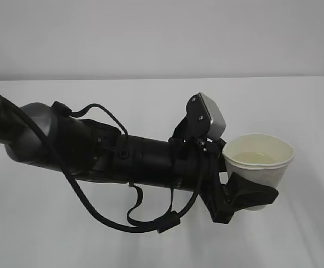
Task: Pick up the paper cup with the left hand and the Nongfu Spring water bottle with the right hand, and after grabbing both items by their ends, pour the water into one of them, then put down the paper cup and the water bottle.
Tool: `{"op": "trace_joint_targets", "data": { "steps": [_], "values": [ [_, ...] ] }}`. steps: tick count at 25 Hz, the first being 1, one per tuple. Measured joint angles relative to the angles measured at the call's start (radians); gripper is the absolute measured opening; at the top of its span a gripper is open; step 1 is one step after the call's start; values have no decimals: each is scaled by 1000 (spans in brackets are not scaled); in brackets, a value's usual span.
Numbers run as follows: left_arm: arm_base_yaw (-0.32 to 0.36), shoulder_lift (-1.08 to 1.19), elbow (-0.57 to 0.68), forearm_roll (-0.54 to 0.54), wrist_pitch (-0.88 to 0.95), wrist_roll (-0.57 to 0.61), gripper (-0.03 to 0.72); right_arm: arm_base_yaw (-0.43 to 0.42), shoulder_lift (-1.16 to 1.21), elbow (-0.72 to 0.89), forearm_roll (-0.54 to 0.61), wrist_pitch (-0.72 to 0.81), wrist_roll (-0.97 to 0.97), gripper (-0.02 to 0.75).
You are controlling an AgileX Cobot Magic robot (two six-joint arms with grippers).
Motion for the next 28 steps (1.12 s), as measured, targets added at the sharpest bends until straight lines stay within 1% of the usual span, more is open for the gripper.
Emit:
{"op": "trace_joint_targets", "data": {
  "steps": [3,9,16,23,28],
  "values": [
    [0,0,0,-8,0,0,471,0,0,0,6,-2,65,419],
    [0,0,0,-12,0,0,471,0,0,0,23,-2,315,419],
    [0,0,0,-14,-23,0,471,0,0,0,25,-2,472,419],
    [0,-1,0,-16,-36,0,471,0,0,0,25,9,527,419],
    [0,-2,0,-16,-38,0,471,0,0,0,27,98,560,419]
  ]
}}
